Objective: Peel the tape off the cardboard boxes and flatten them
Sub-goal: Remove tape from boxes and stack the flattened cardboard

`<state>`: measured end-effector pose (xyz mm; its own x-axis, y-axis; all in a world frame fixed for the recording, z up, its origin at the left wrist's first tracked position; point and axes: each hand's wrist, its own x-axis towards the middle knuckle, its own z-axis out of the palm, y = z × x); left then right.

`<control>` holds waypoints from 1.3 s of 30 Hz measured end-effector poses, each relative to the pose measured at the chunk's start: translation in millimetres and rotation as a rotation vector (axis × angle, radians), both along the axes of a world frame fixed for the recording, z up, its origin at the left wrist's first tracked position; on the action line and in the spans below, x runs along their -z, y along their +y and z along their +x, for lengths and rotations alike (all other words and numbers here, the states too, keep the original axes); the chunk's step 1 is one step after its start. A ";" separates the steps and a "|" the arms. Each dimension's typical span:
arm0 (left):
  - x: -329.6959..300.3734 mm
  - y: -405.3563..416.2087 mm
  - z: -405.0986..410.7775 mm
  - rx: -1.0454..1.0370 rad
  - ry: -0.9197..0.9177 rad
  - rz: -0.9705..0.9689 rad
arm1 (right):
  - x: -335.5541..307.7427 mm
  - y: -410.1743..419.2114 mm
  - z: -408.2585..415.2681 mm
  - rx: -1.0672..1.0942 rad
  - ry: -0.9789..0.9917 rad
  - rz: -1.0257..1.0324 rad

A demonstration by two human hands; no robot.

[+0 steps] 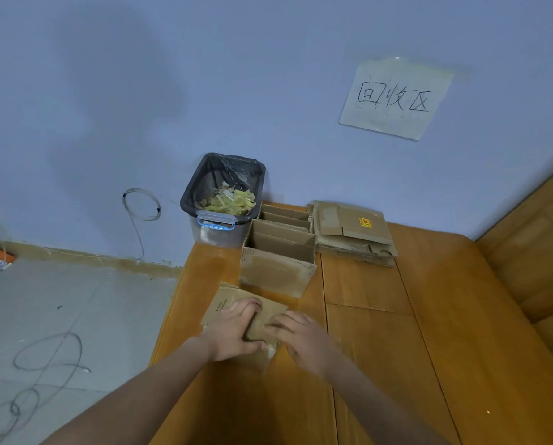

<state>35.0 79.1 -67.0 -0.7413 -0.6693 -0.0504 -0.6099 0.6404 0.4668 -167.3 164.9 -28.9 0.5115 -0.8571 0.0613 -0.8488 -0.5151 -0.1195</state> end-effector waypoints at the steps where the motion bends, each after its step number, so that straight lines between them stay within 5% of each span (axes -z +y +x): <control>1: -1.2 -0.4 0.2 0.002 -0.011 0.008 | -0.8 0.5 -1.2 -0.004 0.015 -0.033; 12: -12.5 -1.4 1.9 -0.001 -0.058 0.000 | 0.8 3.2 -5.2 0.078 -0.138 -0.245; 19: -46.0 -2.6 -6.6 0.010 -0.113 -0.196 | -24.4 -1.0 7.4 0.130 -0.272 -0.362; 24: -58.5 4.0 -31.8 0.024 -0.014 -0.007 | -31.0 -4.7 11.1 0.087 -0.360 -0.468; 30: -57.5 12.6 -36.9 0.026 0.253 0.252 | -9.4 5.4 -1.8 0.221 -0.458 -0.331; 35: -46.7 15.0 -31.9 0.014 0.299 0.310 | 0.7 10.0 12.4 0.465 -0.827 -0.150; 39: -40.5 14.8 -21.2 -0.013 0.318 0.356 | 4.6 5.4 24.4 0.540 -0.894 -0.006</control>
<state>13.7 93.9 -26.5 -0.7487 -0.6610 -0.0501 -0.4083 0.4003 0.8204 -143.0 170.3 -33.5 -0.1734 -0.9566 0.2342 -0.5695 -0.0967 -0.8163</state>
